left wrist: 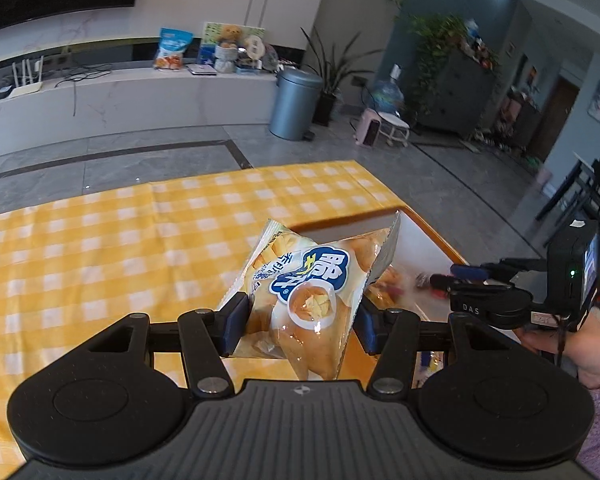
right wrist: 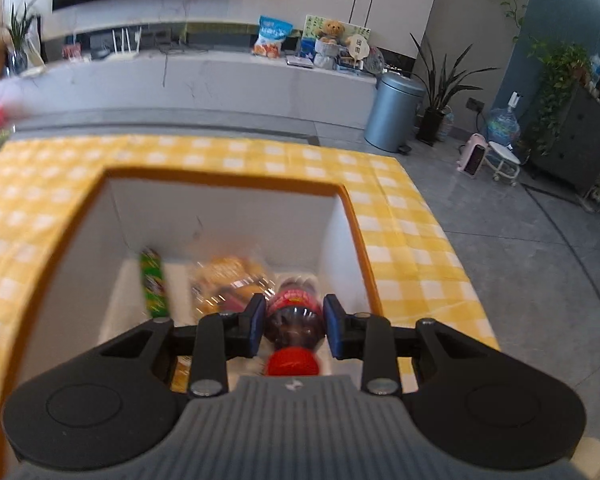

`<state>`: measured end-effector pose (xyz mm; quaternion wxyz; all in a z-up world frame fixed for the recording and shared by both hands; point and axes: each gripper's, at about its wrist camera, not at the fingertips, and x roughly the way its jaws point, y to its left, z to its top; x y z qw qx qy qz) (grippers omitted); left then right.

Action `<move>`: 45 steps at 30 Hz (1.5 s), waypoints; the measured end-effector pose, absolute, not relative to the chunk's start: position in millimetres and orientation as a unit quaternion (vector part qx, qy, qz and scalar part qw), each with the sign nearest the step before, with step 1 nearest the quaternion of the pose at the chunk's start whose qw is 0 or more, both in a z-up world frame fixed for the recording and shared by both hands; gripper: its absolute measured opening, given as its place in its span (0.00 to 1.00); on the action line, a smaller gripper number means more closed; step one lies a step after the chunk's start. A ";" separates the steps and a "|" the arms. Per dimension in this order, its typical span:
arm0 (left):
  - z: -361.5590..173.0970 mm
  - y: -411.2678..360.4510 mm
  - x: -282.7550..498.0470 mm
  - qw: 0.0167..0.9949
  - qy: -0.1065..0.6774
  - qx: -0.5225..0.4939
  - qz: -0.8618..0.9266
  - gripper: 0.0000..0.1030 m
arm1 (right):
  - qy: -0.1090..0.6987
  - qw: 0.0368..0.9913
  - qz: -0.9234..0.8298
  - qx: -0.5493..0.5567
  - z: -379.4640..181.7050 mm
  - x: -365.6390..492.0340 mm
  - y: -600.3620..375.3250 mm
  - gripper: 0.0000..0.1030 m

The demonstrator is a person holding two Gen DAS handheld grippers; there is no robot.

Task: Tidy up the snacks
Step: 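Carry the chip bag and cola bottle over the orange box and release both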

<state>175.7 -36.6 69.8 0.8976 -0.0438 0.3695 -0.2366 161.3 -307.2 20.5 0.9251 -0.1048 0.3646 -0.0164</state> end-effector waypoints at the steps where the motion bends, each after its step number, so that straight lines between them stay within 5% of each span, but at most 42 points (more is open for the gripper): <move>1: 69.4 -41.5 174.8 0.897 0.370 -0.039 -0.240 0.61 | 0.348 0.931 -0.026 -0.112 22.2 155.0 -308.5 0.47; 2: 68.7 -46.6 174.8 0.895 0.371 -0.035 -0.244 0.61 | 0.325 0.938 -0.029 -0.117 26.4 147.0 -311.1 0.70; 3: 67.9 -52.0 173.3 0.894 0.372 -0.032 -0.249 0.61 | 0.303 0.945 -0.029 -0.118 31.9 140.2 -316.1 0.77; 24: 29.1 -169.6 165.2 0.871 0.383 0.042 -0.304 0.61 | 0.274 0.958 -0.073 0.043 69.1 116.6 -396.2 0.77; 33: 26.6 -188.8 157.9 0.908 0.322 0.142 -0.227 0.61 | 0.267 0.960 -0.059 0.052 71.9 113.1 -395.4 0.76; 37: 26.7 -195.6 155.5 0.911 0.318 0.156 -0.208 0.73 | 0.270 0.960 -0.058 0.053 70.4 114.6 -394.4 0.76; 39: 29.9 -198.3 154.8 0.928 0.286 0.172 -0.164 0.89 | 0.271 0.959 -0.058 0.056 69.9 114.7 -395.5 0.76; 45: 45.2 -188.8 158.4 0.929 0.303 0.142 -0.160 0.91 | 0.273 0.959 -0.054 0.059 69.5 114.6 -393.9 0.76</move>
